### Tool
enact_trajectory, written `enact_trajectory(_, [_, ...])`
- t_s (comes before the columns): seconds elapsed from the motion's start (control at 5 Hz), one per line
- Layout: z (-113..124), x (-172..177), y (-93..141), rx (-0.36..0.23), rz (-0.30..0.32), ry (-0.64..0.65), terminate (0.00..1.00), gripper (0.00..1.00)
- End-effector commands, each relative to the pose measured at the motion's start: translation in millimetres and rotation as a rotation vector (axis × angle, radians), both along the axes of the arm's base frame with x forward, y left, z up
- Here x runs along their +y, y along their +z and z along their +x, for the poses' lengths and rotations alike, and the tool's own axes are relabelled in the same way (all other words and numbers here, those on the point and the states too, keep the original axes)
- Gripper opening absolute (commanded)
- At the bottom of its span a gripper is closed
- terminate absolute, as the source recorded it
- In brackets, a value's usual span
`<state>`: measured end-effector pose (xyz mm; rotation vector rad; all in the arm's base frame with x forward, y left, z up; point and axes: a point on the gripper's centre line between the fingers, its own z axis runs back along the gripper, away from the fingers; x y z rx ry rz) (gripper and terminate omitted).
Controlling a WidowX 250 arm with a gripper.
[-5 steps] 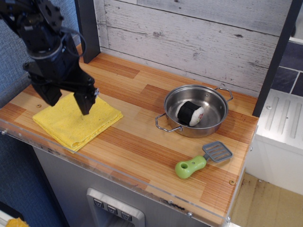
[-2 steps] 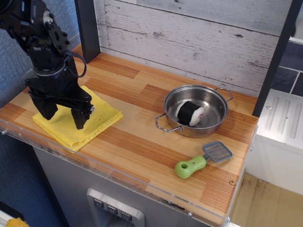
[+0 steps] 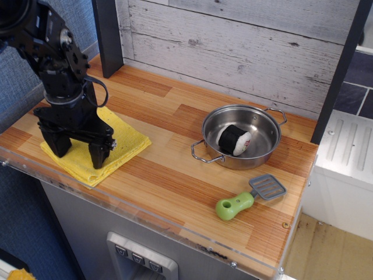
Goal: Move the yellow towel to the left of the pot
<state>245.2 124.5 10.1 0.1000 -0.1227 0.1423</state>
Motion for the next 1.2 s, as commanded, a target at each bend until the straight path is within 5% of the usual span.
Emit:
enact_trajectory(0.0, [19,-7,1,-0.033,0.003,-0.030,0.00,1.00])
enact_trajectory(0.6, [106,-16,18,-0.135,0.004,-0.091,0.00,1.00])
enact_trajectory(1.0, [133,-12,34,-0.183,-0.006,-0.090,0.00,1.00])
